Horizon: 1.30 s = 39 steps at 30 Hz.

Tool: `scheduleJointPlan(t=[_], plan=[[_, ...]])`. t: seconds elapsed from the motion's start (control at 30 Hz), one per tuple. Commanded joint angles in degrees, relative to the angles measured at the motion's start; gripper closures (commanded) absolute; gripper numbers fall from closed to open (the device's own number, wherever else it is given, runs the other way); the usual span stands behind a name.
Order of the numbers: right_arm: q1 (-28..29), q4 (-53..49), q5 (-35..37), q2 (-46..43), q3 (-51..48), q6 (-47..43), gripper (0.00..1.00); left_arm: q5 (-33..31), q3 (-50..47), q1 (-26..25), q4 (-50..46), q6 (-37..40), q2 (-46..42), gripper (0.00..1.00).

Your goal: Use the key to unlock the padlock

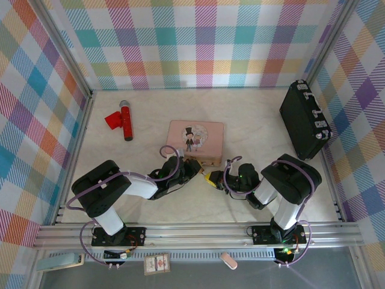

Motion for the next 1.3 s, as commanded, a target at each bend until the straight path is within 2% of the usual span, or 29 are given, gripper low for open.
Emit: scheduleJointPlan(t=[0.0,0.47,1.27], plan=[[-0.2,3.2,0.4,-1.9,-0.9,0.3,1.00,1.9,0.5,0.7,7.6,-2.3,-0.7,1.00],[-0.4,-0.4,0.9,-5.5,-0.7,-0.7,1.00,2.0,0.5,0.7,7.7,-2.4,-1.6,1.00],[-0.4,1.5,1.4,-2.2,-1.2,-0.5,1.00,1.6,0.3,0.6,6.4,-1.1,-3.4,1.00]])
